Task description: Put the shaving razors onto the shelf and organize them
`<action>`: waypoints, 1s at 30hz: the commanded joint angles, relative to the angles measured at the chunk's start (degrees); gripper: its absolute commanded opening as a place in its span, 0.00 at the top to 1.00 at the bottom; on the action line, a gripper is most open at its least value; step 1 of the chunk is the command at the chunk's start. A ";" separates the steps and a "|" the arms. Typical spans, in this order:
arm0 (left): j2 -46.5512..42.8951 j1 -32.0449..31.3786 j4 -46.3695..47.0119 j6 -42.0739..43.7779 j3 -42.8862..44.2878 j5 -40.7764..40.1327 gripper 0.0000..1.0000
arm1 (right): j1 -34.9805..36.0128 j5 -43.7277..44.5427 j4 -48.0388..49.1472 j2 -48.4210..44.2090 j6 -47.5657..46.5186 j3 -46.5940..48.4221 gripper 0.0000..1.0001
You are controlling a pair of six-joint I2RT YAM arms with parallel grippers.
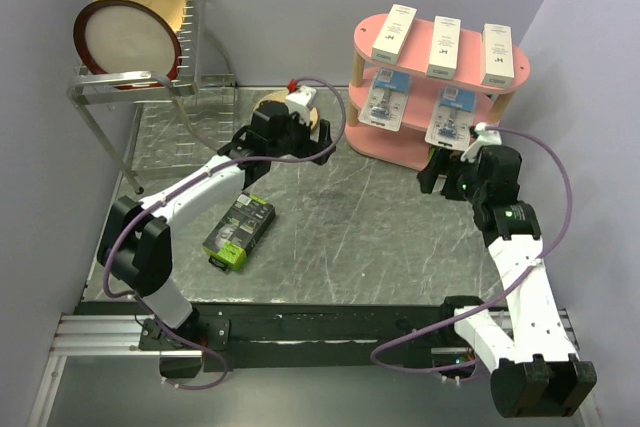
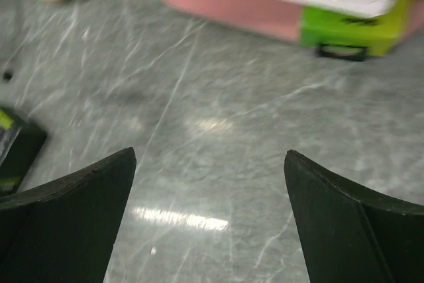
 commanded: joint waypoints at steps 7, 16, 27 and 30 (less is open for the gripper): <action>-7.16 2.27 -29.15 17.51 -3.66 -3.05 0.01 | 5.19 -17.25 9.93 -3.31 -3.14 -5.66 0.00; -17.34 18.94 -44.01 37.92 -13.66 3.81 0.01 | 11.95 -18.22 15.72 1.26 -3.32 -6.54 0.00; -12.72 25.91 -32.93 42.79 -25.98 4.68 0.01 | 35.76 -9.25 21.08 26.56 -0.17 8.02 0.00; -10.42 25.91 -34.33 44.37 -25.72 8.11 0.12 | 38.49 -9.26 23.27 33.60 3.43 12.95 0.00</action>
